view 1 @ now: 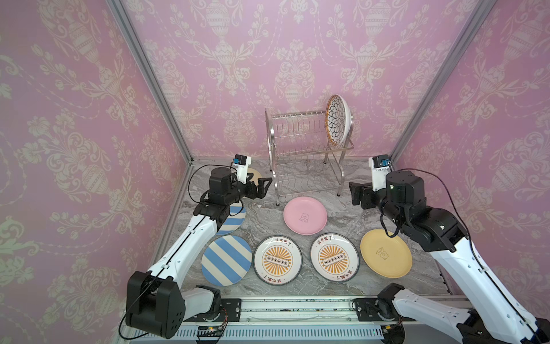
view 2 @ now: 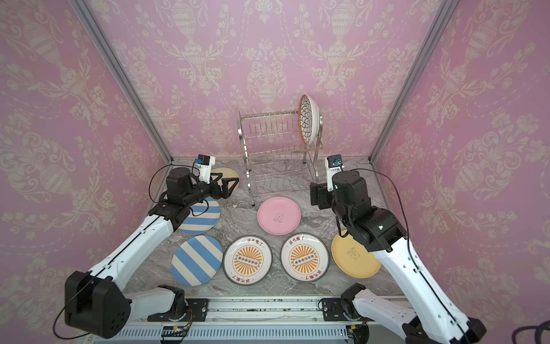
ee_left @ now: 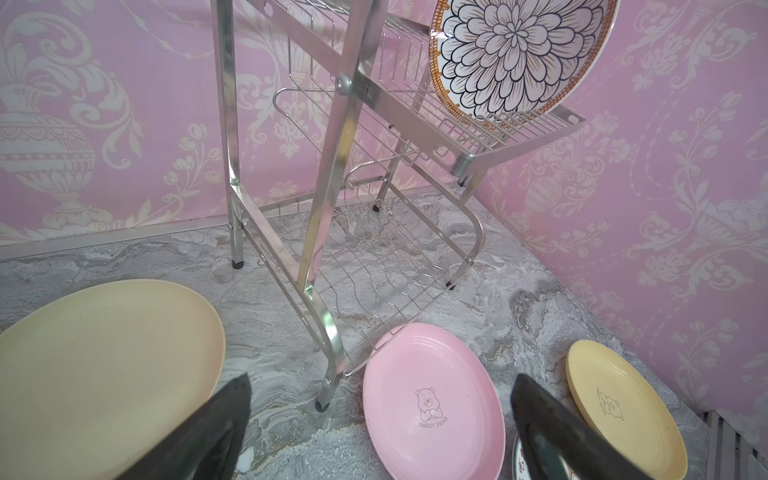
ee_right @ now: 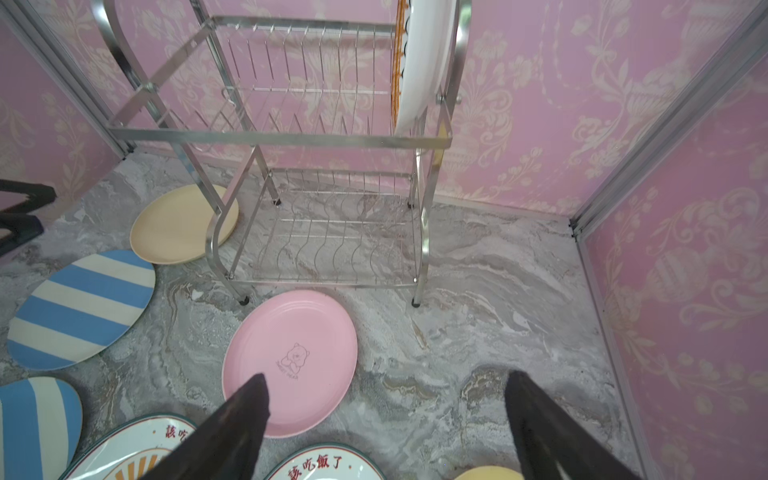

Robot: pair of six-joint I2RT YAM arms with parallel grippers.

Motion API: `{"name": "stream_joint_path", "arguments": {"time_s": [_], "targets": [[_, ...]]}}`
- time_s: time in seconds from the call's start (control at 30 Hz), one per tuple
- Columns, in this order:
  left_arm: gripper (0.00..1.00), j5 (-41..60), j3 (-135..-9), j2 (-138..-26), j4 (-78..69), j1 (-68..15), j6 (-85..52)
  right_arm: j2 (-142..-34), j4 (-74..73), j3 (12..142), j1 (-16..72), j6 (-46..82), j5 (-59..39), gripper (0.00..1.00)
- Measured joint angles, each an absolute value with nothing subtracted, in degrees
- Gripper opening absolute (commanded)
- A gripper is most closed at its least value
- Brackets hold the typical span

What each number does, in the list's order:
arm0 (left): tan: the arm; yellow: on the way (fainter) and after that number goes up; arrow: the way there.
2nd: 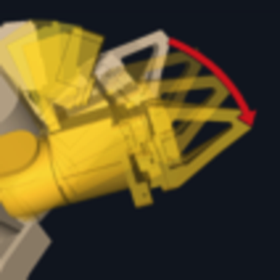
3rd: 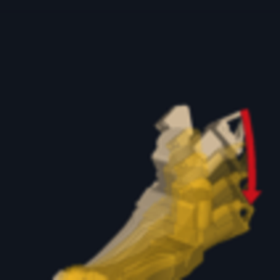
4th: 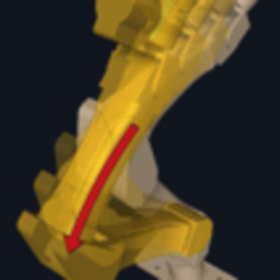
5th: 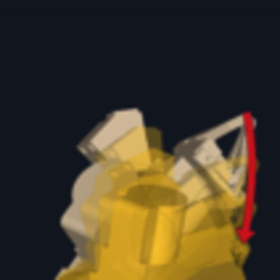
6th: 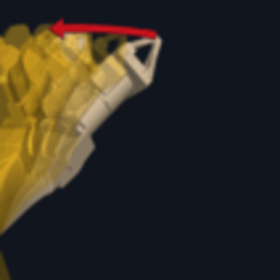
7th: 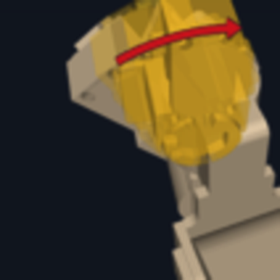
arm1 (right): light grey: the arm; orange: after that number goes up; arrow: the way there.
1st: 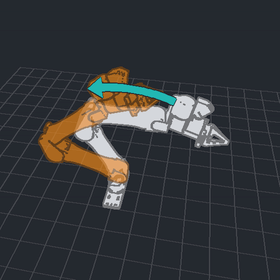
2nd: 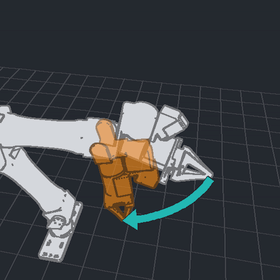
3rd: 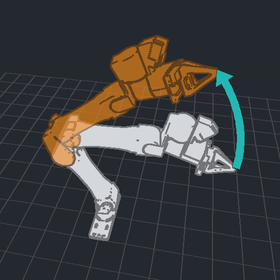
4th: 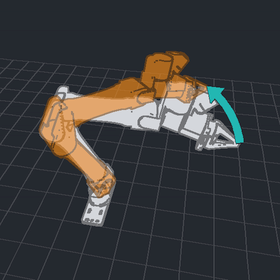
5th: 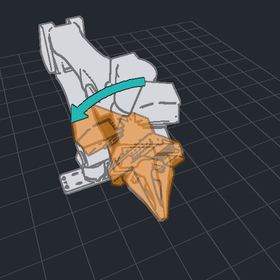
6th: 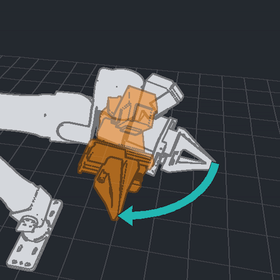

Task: Load the plates into the dish rack
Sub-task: 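Open the right gripper and withdraw it from the rack, then move both grippers to opposite rims of the pink bear plate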

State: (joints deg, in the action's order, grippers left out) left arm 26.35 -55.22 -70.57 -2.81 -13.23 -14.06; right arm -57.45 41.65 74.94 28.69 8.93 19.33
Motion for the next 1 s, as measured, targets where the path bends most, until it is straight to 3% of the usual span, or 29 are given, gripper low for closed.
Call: {"name": "stream_joint_path", "arguments": {"time_s": [0.13, 0.37, 0.63, 0.87, 1.0], "targets": [[0.99, 25.6, -51.0, -67.7, -3.4, -13.2, -17.2, -56.9, 39.7, 65.5, 23.0, 12.6, 11.3, 0.79], [0.99, 26.6, -40.9, -66.9, -8.5, -13.5, -23.5, -59.1, 30.9, 50.7, 13.3, 20.4, -4.2, 0.79], [0.99, 27.7, -36.7, -70.8, -14.3, -15.5, -25.4, -69.6, 18.8, 46.6, 12.9, 24.7, -12.9, 0.74], [0.99, 26.6, -34.5, -77.1, -17.9, -19.5, -26.2, -77.8, 10.7, 45.3, 12.7, 26.1, -16.8, 0.79], [0.99, 26.4, -33.6, -80.9, -20.6, -20.9, -26.5, -82.5, 7.7, 45.3, 12.7, 26.2, -18.8, 0.77]]}}
